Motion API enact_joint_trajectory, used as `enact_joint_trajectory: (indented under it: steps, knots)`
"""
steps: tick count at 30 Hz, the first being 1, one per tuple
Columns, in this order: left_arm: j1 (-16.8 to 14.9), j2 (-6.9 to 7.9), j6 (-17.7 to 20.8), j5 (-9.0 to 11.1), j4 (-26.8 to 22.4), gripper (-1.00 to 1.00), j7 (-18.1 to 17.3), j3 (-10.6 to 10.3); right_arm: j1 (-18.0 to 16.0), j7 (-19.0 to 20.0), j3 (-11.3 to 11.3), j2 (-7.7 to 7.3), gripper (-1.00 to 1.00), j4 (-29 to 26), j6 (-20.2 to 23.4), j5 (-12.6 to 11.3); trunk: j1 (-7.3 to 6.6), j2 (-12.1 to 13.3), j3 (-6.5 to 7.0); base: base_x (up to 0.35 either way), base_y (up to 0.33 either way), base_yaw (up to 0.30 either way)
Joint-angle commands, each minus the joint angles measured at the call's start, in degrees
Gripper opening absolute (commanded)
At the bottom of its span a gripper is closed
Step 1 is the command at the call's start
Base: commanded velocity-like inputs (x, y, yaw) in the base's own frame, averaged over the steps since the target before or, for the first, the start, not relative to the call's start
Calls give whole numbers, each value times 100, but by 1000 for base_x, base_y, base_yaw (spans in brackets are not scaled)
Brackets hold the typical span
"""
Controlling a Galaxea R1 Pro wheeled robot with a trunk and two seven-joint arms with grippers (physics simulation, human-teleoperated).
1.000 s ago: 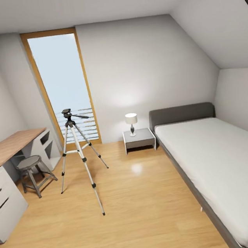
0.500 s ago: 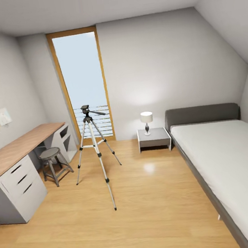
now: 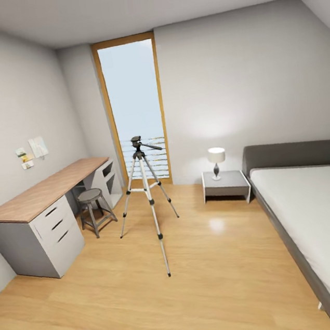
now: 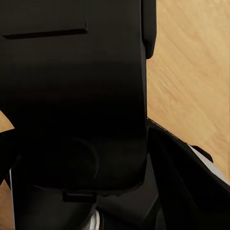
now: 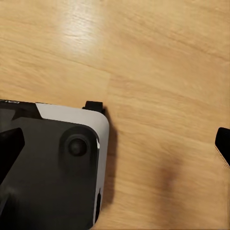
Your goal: Attach the digital camera to the camera tripod in the bedroom.
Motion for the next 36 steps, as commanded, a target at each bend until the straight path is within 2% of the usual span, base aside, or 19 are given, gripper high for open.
enact_joint_trajectory:
  steps: [1,36]
  knots:
    - [-2,1,17,51,1,-100,-24,-46,-6,9,-13,-2,100,16,-21,56,3,-4,-2,156,0,181]
    - [-2,1,18,42,1,-100,-24,-51,-6,9,-8,-9,100,12,-21,63,3,-4,-2,307,0,14]
